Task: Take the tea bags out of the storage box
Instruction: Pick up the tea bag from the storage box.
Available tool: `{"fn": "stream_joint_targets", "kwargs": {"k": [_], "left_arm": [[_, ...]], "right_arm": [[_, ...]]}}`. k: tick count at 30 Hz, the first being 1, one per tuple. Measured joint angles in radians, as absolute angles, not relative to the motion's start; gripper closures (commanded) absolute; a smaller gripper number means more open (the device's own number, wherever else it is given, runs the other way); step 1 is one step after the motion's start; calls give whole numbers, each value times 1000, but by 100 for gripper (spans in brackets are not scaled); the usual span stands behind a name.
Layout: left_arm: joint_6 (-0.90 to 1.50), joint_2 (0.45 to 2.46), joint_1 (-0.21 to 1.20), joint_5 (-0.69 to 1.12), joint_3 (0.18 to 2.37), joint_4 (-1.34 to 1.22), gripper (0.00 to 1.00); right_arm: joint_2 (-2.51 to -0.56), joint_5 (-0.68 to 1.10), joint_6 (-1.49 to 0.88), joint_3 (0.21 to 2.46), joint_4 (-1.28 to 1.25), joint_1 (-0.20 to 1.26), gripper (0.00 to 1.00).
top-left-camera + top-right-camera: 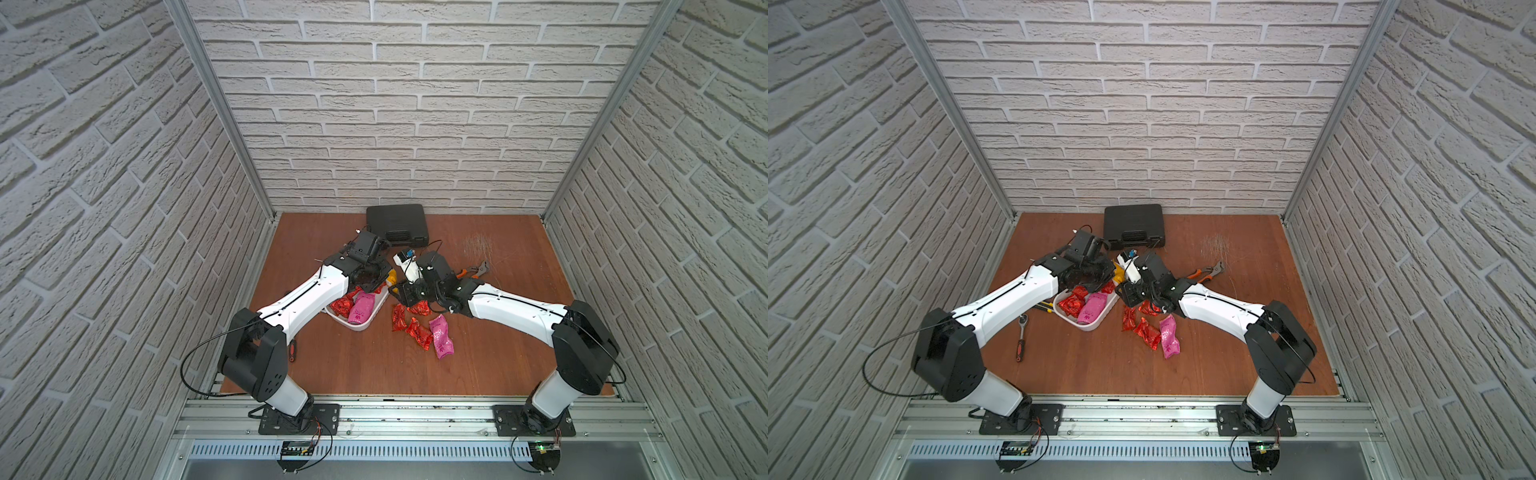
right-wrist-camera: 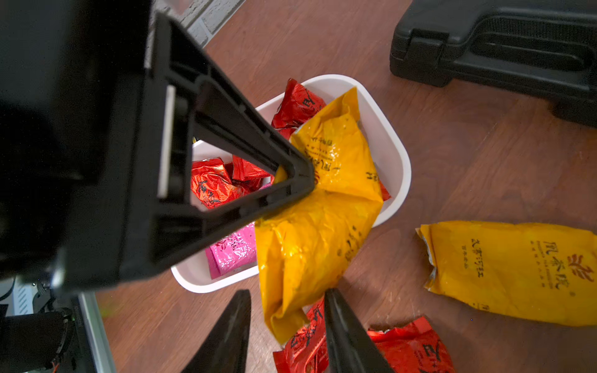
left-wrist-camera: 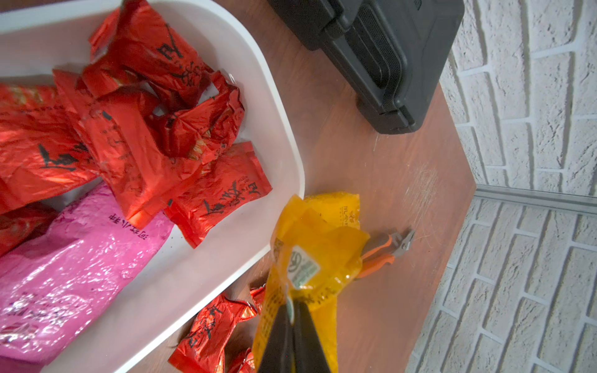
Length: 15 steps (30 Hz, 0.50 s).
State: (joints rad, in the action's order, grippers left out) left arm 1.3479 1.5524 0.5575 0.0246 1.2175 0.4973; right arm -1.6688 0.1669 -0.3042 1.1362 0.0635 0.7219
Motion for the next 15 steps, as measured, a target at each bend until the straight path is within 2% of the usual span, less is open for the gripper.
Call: {"fn": "stream_joint_targets", "kwargs": {"k": [3,6,9,11,12,13,15], "left_arm": [[1361,1550,558,22,1208,497,99],[1365,1545,557,10,1203,495,86],[1361,1536,558,4,1202,496,73],[1355,1523,558,0,1201,497,73],[1351,1517,558,-2,1201,496,77],[1346,1510,558,-4,1201,496,75],[1335,1495,558,-12,1201,496,57]], "right_arm": [[-1672,161,-306,1136,63,722,88],[-1672,153,-310,1134,63,722,96],[-1648,148,-322,1108,55,722,97],[-1613,141,-330,1077,54,722,98],[-1589,136,-335,1057,54,722,98],[-1567,133,-340,1040,56,722,97],[-1518,126,-350,1009,60,722,98]]}}
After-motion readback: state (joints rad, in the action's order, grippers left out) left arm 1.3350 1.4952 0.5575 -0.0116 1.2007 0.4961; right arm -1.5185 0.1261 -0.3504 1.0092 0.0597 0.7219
